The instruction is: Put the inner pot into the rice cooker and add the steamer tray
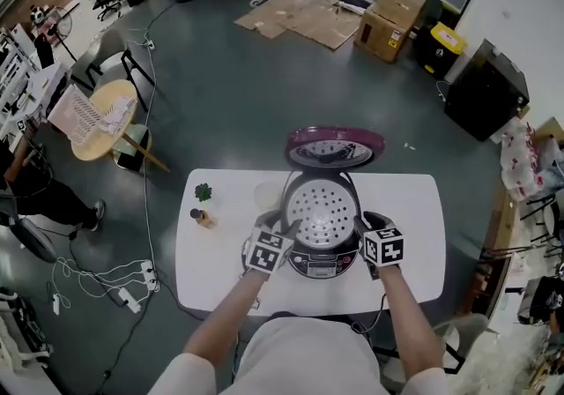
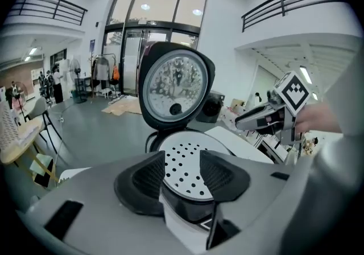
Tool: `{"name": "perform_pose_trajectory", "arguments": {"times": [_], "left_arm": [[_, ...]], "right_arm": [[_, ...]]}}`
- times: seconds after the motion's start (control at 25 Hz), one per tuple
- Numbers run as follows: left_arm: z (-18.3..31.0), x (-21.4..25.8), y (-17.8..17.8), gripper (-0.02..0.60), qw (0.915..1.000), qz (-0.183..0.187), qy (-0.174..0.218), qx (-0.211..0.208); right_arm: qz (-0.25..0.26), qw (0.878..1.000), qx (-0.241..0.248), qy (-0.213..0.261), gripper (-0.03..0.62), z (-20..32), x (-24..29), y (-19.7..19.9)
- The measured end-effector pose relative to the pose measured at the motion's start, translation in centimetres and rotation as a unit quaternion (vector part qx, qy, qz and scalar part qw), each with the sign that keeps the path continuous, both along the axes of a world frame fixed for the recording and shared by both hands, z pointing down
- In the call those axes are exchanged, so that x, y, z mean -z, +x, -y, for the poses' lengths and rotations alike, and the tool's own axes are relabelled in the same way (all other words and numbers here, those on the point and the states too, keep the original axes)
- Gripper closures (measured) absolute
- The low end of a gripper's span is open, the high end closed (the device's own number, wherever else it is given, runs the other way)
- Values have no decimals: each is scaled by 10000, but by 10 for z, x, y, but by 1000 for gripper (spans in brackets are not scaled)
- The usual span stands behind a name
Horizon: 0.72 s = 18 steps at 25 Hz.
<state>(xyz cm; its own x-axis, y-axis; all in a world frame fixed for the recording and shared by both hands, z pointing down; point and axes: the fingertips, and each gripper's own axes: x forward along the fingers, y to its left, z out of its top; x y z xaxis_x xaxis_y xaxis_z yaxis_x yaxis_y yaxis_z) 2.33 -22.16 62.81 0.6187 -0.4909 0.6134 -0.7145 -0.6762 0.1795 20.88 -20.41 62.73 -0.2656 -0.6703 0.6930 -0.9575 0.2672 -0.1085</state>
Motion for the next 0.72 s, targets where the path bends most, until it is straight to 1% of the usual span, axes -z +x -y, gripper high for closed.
{"name": "perform_pose_trajectory", "arguments": {"times": [0.16,0.36,0.52,0.72], "left_arm": [[-15,29,1,402,9995,-217,224,-44],[-41,49,-1,431,9986,-311,417,5],[-70,65,-1,453,9979,-358,532,129],[-108,81,-4,479,9959,-381,718,409]], "right_arm": [[37,9996,82,267,493,-19,28,-7],[153,9978,173,617,522,-45,61,-8],[262,9959,285,816,545,-71,79,-4],[431,9928,486,1009,565,-110,94,-2]]}}
